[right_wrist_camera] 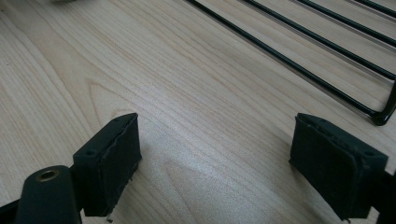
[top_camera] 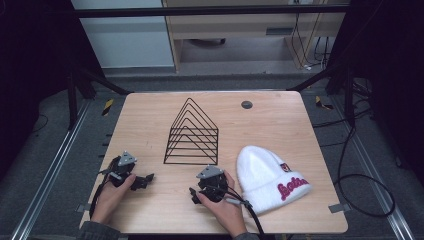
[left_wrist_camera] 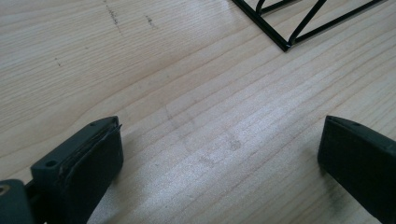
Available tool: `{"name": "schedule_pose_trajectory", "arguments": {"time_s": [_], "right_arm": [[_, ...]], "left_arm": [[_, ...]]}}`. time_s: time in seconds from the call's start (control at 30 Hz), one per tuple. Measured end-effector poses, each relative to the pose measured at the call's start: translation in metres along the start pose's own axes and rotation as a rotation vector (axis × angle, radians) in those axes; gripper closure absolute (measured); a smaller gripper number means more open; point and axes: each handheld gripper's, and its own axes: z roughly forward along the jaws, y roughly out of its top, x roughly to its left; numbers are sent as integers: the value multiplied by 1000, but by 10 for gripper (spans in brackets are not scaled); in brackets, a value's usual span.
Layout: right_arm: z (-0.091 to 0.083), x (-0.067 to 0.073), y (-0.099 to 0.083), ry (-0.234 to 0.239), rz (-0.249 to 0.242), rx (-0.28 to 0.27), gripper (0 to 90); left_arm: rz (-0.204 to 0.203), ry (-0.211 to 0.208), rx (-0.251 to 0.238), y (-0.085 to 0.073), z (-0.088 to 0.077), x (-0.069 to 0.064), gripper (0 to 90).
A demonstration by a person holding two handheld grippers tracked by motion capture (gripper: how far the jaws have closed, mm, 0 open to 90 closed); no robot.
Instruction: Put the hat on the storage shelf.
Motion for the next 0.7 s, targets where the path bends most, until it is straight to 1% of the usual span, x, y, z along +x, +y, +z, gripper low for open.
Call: {"name": "schedule_pose_trajectory", "arguments": {"time_s": [0.3, 0.4, 0.47, 0.53, 0.57, 0.63, 0.7], "right_arm": [[0, 0, 0, -2, 2, 0, 169], [-2, 0, -1, -15, 12, -2, 190], [-6, -1, 1, -39, 9, 30, 183], [-17, -5, 4, -77, 6, 38, 179], [-25, -9, 7, -90, 8, 25, 177], [-46, -20, 14, -124, -3, 7, 164], [-65, -32, 22, -147, -16, -9, 158]], "left_arm": [[-2, -1, 0, 0, 0, 0, 0], [-2, -2, 0, 0, 0, 0, 0], [-2, -2, -1, 0, 0, 0, 0], [1, -1, -1, 0, 0, 0, 0], [1, 0, -2, 0, 0, 0, 0], [1, 0, -2, 0, 0, 0, 0], [1, 0, -2, 0, 0, 0, 0]]}}
